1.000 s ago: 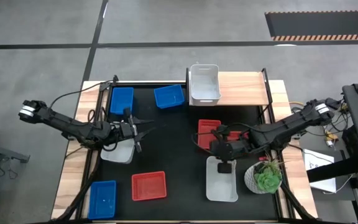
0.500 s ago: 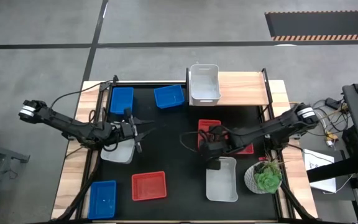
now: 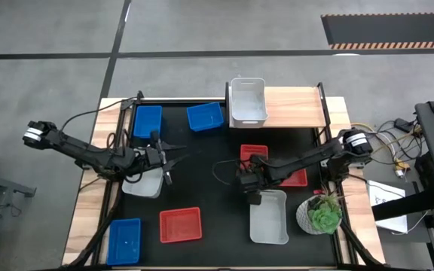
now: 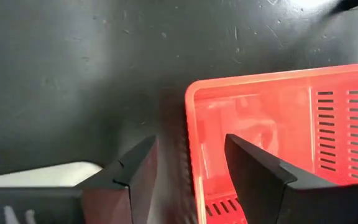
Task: Stack baskets on shelf by color
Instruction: Put the top left red bin on the shelf
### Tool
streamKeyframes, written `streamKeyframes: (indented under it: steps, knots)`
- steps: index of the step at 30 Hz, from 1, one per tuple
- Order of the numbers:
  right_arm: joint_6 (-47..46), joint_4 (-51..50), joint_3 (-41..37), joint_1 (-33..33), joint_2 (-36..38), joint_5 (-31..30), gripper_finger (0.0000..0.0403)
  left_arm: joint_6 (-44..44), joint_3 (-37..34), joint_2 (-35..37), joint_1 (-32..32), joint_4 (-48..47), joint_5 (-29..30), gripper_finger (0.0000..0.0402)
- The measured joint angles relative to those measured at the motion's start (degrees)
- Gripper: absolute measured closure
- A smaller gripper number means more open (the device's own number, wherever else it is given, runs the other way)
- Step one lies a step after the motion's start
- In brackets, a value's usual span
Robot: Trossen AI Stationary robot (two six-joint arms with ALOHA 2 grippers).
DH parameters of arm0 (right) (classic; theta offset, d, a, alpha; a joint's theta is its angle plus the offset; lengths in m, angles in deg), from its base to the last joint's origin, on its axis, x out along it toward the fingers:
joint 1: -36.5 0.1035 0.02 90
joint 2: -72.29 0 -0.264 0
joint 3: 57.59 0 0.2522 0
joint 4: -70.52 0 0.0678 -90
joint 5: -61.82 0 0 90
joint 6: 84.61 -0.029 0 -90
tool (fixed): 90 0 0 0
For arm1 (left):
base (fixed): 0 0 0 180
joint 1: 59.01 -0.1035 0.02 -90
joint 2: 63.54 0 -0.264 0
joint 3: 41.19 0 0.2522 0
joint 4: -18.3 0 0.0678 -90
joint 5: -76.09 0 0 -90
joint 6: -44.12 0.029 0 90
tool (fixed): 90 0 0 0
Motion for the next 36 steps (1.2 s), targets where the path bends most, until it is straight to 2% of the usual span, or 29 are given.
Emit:
streamKeyframes:
  steps: [13, 17, 27, 36]
  knots:
    - [1.1, 1.4, 0.0, -2.7, -2.4, 0.5, 0.0237, 0.0, 0.0, -0.2, 0.0, 0.1, 0.0, 0.0283]
    - [1.6, 2.4, 0.0, -2.9, -2.3, 1.8, 0.0268, 0.0, 0.0, -0.2, 0.0, 0.1, 0.0, 0.0283]
    - [3.3, 4.3, 0.0, -2.9, -2.4, 3.5, 0.0386, 0.0, 0.0, -0.2, 0.0, 0.1, 0.0, 0.0283]
    - [5.2, -4.8, 6.5, -2.0, -2.1, 3.7, 0.039, 0.0, 0.0, -0.2, 0.0, 0.2, 0.0, 0.0283]
